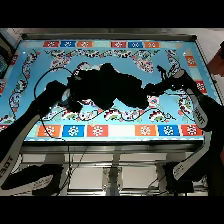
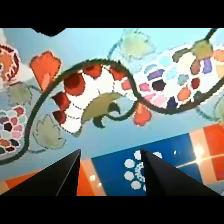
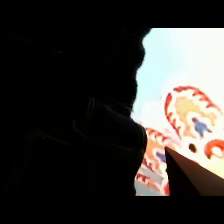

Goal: Fold the clothes and pants, and hang the long-sleeved shirts on hangers.

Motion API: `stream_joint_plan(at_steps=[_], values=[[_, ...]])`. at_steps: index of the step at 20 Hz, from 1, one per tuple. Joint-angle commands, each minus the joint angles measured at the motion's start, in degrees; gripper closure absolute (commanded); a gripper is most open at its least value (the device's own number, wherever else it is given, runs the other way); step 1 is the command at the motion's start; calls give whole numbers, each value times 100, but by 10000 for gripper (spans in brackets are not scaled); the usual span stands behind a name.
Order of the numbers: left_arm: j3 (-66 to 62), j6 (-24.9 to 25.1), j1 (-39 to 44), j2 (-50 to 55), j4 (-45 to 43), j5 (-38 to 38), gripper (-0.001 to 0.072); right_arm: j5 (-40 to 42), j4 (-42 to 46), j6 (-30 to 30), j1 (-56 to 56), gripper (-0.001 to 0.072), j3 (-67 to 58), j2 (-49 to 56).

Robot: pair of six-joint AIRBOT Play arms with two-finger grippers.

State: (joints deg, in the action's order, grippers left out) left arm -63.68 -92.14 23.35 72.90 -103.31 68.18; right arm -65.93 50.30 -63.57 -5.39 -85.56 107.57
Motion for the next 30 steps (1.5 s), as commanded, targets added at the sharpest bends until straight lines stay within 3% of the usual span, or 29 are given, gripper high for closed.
stream_joint_plan(at_steps=[1,3,5,6,10,15,19,23,26,30], values=[[-103,0,0,-256,385,-426,304,87,-522,492,162,280,-59,223],[-153,0,0,-354,507,-498,304,79,-570,586,367,423,-59,219],[-160,0,-2,-455,498,-496,304,-35,-570,581,551,634,-116,208],[-162,0,-7,-527,498,-498,304,-229,-573,579,588,674,-256,205],[-164,-4,-186,-962,505,-494,304,-1847,-452,192,446,675,-1429,63],[-164,0,-710,-1709,503,-358,304,-3246,643,-407,-168,675,-2092,-977],[-164,31,-1040,-2070,503,-140,304,-3322,1596,-807,-984,675,-2072,-1836],[-162,529,-1110,-2065,654,306,305,-3397,1665,-894,-1908,674,-1639,-2332],[-162,859,-1287,-1945,1320,326,305,-3386,2024,-896,-2505,675,-1141,-2435],[-162,1300,-1832,-1493,2629,321,305,-2645,2629,-1054,-3246,675,-549,-2433]])
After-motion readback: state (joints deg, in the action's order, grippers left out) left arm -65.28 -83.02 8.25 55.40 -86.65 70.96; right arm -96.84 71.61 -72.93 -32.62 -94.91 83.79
